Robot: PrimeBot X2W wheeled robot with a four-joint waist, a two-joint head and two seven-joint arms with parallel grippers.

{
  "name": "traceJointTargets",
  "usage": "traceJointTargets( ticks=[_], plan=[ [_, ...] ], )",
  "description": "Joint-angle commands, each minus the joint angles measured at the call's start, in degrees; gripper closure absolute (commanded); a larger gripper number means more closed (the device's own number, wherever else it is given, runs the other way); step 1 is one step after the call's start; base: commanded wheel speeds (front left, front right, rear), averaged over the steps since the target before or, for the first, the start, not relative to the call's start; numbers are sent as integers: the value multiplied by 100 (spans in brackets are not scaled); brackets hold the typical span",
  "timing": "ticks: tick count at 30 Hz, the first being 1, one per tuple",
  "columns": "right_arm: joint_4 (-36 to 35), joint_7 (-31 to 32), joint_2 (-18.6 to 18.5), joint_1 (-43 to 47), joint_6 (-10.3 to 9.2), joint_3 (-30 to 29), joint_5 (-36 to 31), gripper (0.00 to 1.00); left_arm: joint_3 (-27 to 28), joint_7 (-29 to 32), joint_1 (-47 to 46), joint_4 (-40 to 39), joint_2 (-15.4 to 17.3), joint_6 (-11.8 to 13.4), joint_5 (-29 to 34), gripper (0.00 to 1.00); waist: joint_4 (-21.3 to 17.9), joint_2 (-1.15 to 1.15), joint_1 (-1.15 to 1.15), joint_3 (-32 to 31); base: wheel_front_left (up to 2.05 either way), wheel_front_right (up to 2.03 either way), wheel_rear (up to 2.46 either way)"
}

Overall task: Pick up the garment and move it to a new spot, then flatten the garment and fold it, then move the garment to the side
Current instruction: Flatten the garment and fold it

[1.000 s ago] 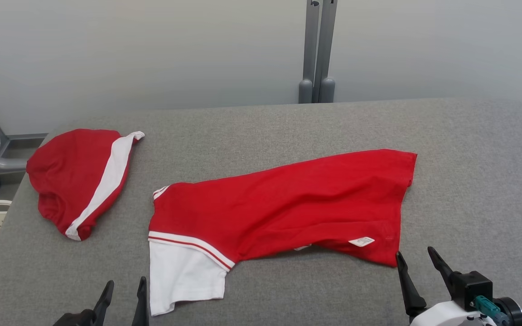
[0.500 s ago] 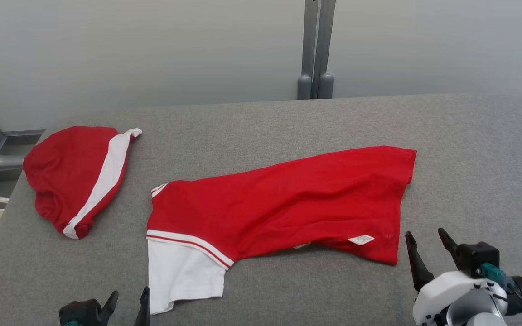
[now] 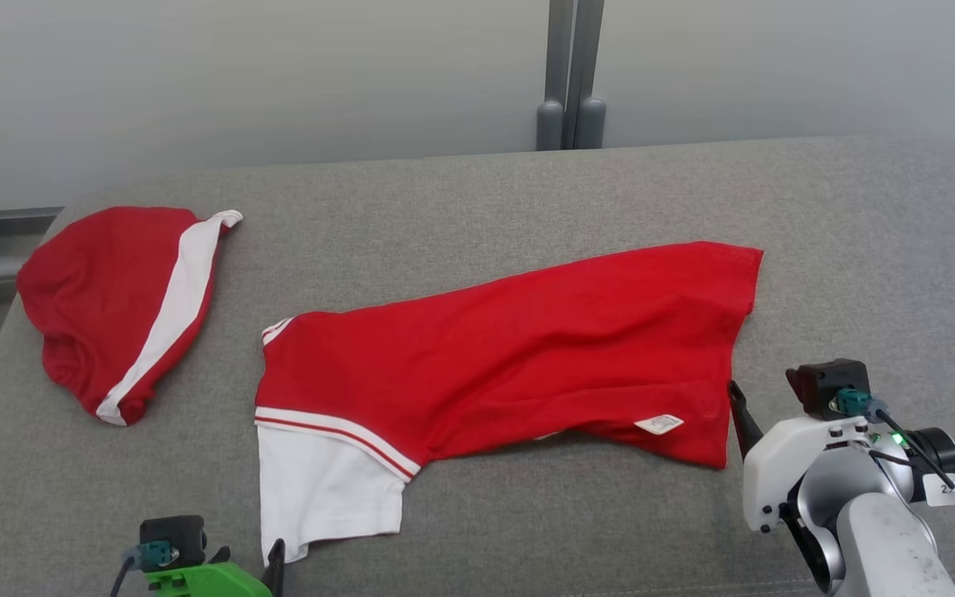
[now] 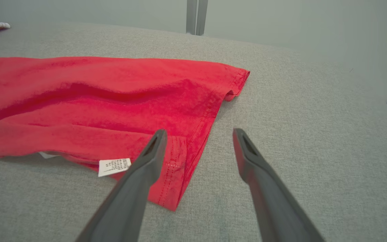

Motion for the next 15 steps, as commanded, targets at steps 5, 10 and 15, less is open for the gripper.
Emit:
traceJointTargets(
  ticks=[5, 10, 15],
  plan=[
    [243, 46, -19, -175, -2, 106, -76, 0, -67, 127, -254, 316, -62, -17, -70, 0, -33, 0, 0, 123, 0, 0, 0],
    [427, 2, -19, -282, -2, 169, -157, 0, -94, 40, -413, 576, -67, -64, -59, 0, -65, 0, 0, 209, 0, 0, 0],
    [698, -46, -18, -432, -2, 228, -198, 0, -124, -57, -582, 902, -137, -93, -88, 41, -80, 0, 0, 312, 0, 0, 0]
  ],
)
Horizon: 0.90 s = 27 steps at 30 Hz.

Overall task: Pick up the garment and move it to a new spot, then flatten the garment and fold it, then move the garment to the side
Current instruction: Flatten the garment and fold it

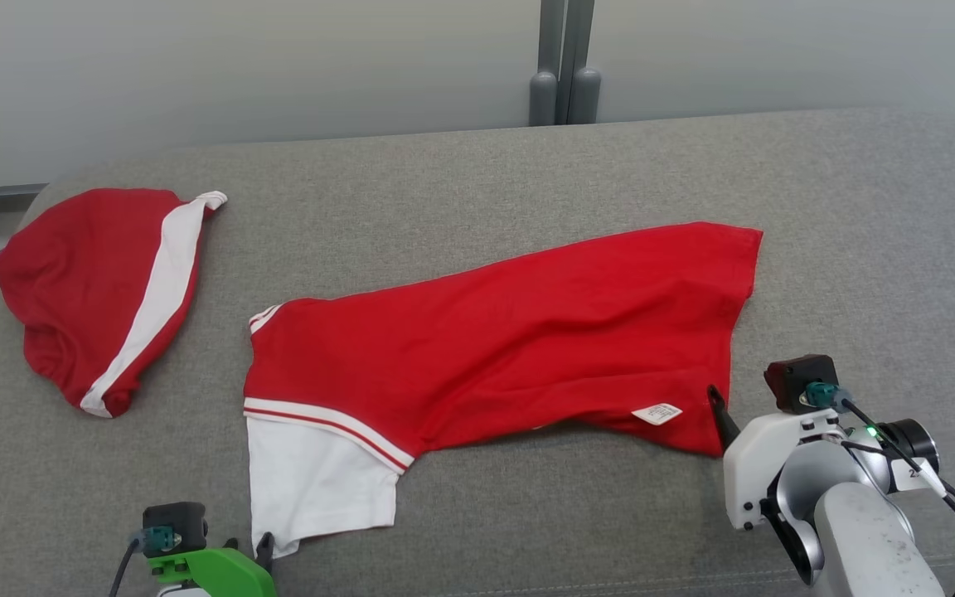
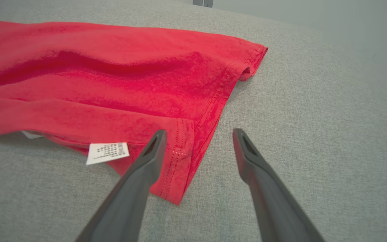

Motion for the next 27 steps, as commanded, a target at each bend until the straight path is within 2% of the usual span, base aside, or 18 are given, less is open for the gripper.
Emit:
traceJointTargets(
  ticks=[1, 6, 9, 10, 11, 22, 27],
  plan=[
    [75, -27, -14, -91, -2, 30, -12, 0, -17, 7, -94, 109, -54, -22, -56, 51, -2, 0, 0, 34, 0, 0, 0],
    [235, 47, -14, -146, -2, 72, 51, 0, -84, -9, -149, 298, -141, -95, -75, 60, 11, 0, 0, 77, 0, 0, 0],
    [309, 102, -15, -160, -2, 40, 70, 0, -153, 13, -176, 399, -219, -145, -93, 73, 23, 0, 0, 86, 0, 0, 0],
    [340, 121, -17, -153, -2, 12, 77, 0, -181, 30, -180, 414, -247, -183, -102, 81, 30, 0, 0, 87, 0, 0, 0],
    [360, 125, -15, -151, -2, -2, 84, 0, -202, 63, -183, 431, -271, -205, -116, 100, 37, 0, 0, 88, 0, 0, 0],
    [1001, 134, -13, -514, -2, -77, 467, 0, -306, -2, -362, 465, -244, -251, -79, 100, 161, 0, 0, 191, 0, 0, 0],
    [1290, 109, -15, -628, -2, -98, 564, 27, -327, 8, -355, 495, -221, -240, -111, 100, 214, 0, 0, 242, 0, 0, 0]
  ],
)
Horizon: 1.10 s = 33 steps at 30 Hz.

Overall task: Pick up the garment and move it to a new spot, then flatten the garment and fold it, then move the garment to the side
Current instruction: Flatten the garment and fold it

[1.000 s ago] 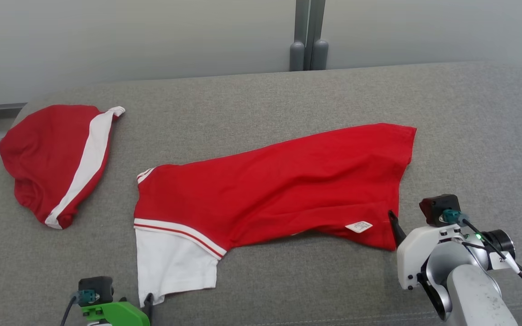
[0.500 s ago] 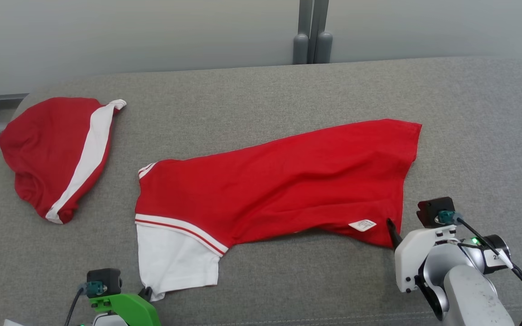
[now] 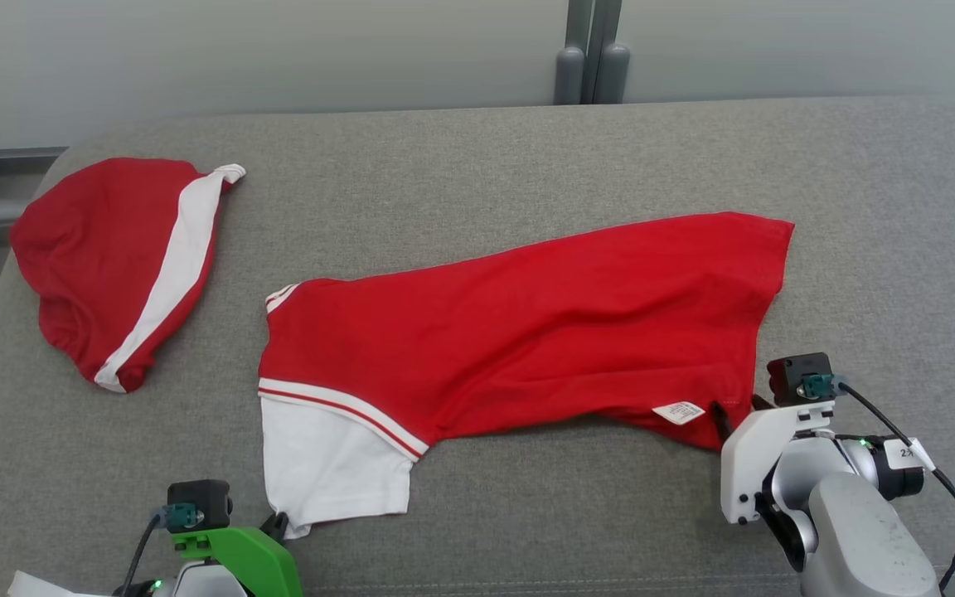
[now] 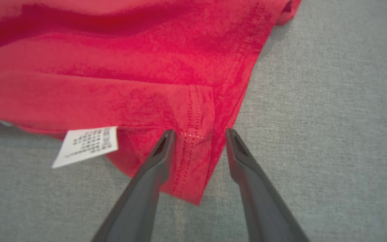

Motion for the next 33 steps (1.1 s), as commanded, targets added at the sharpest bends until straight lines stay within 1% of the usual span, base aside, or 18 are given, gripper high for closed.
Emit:
traceJointTargets(
  ticks=[1, 3, 4, 5, 6, 7, 8, 9, 14, 20, 25, 33],
  plan=[
    [84, -42, -17, -86, -2, -25, 59, 37, -69, 53, 2, 100, -42, -24, -2, 100, 28, 0, 0, 30, 0, 0, 0],
    [158, -81, -16, -112, -2, -9, 86, 52, -74, 50, -6, 102, -36, -14, -14, 100, 43, 0, 0, 47, 0, 0, 0],
    [186, -99, -17, -124, -2, -1, 86, 55, -73, 44, -9, 101, -31, -5, -13, 100, 45, 0, 0, 53, 0, 0, 0],
    [215, -118, -17, -134, -2, 8, 75, 62, -72, 39, -12, 101, -24, 5, -14, 100, 46, 0, 0, 57, 0, 0, 0],
    [241, -145, -17, -139, -2, 12, 67, 65, -70, 36, -14, 101, -17, 16, -19, 100, 44, 0, 0, 59, 0, 0, 0],
    [259, -172, -17, -140, -2, 21, 77, 75, -61, 19, -16, 94, -11, 27, -25, 100, 41, 0, 0, 57, 0, 0, 0],
    [282, -196, -17, -135, -2, 30, 80, 92, -53, 4, -15, 90, -5, 36, -37, 100, 37, 0, 0, 50, 0, 0, 0],
    [313, -204, -17, -127, -2, 32, 74, 100, -47, -3, -10, 84, 0, 43, -47, 100, 30, 0, 0, 42, 0, 0, 0],
    [348, -328, -17, -116, -2, 18, -13, 100, 32, -199, 12, -23, 18, 86, -87, 100, -3, 0, 0, -30, 0, 0, 0],
    [263, -453, -17, -25, -2, -17, 39, 100, 164, -448, 80, -262, 7, 136, -212, 100, -29, 0, 0, -176, 0, 0, 0],
    [69, -533, -18, 70, -2, -83, 61, 100, 291, -571, 146, -656, 16, 172, -319, 100, -63, 0, 0, -329, 0, 0, 0],
    [-421, -484, -17, 276, -2, -105, 26, 100, 644, -825, 272, -1474, -105, 210, -738, 100, -140, 0, 0, -494, 0, 0, 0]
  ],
)
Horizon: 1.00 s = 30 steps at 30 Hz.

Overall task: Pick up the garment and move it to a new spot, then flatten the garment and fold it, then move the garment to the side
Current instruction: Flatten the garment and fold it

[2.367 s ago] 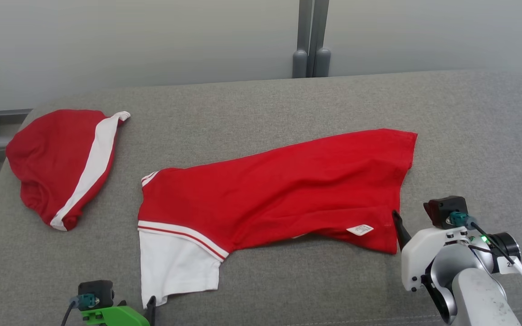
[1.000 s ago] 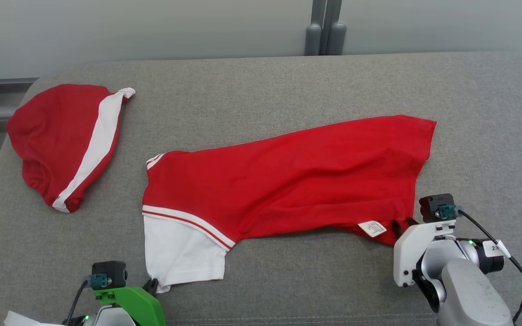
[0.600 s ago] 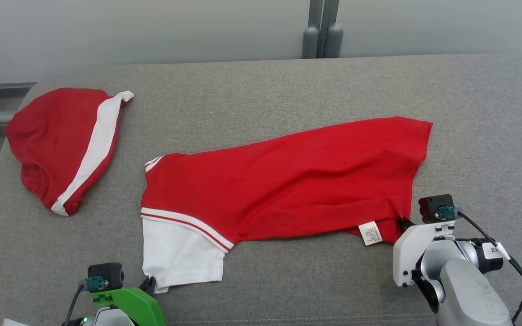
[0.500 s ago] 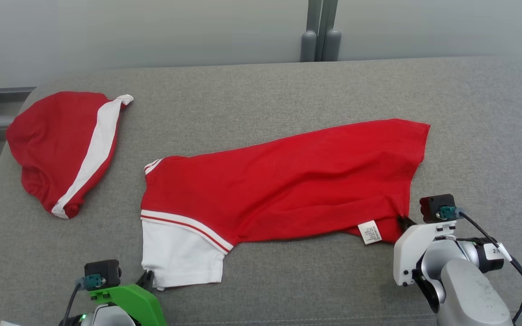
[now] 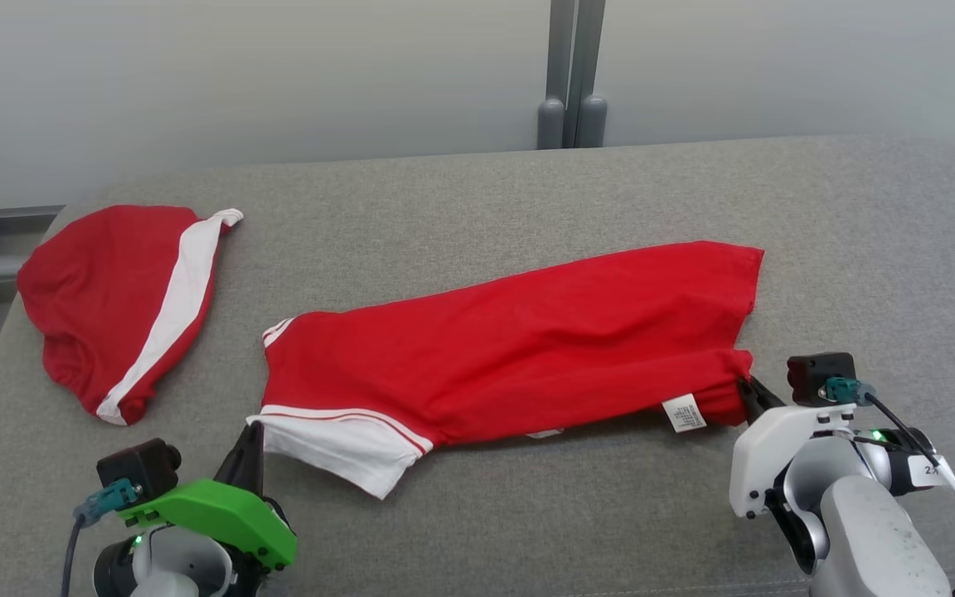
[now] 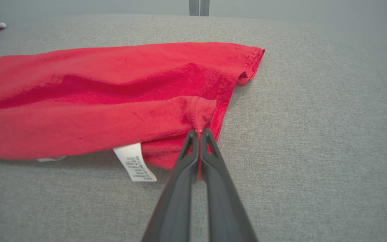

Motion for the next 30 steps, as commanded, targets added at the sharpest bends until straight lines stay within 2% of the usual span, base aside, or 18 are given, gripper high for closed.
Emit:
traceJointTargets(
  ticks=[1, 8, 18, 25, 30],
  plan=[
    [-81, 12, -21, 92, -2, -21, -17, 100, 62, -25, 73, -107, -28, 28, -66, 100, -33, 0, 0, -30, 0, 0, 0],
    [-683, 70, -19, 85, -2, -120, -10, 100, 408, -176, -123, -867, -201, 213, -415, 100, -120, 0, 0, 33, 0, 0, 0],
    [-1575, 120, -18, -300, -2, -168, 87, 100, 474, -163, -982, -1584, -304, 224, -601, 100, -221, 0, 0, 342, 0, 0, 0],
    [-1409, 523, -18, -814, -2, 250, 610, 100, 515, 70, -1792, -1309, -241, 293, -646, 100, -348, 0, 0, 828, 0, 0, 0],
    [-1047, 631, -21, -1811, -2, 515, 896, 100, 419, 236, -2899, -875, 68, 204, -358, 100, -480, 0, 0, 1515, 0, 0, 0]
  ],
)
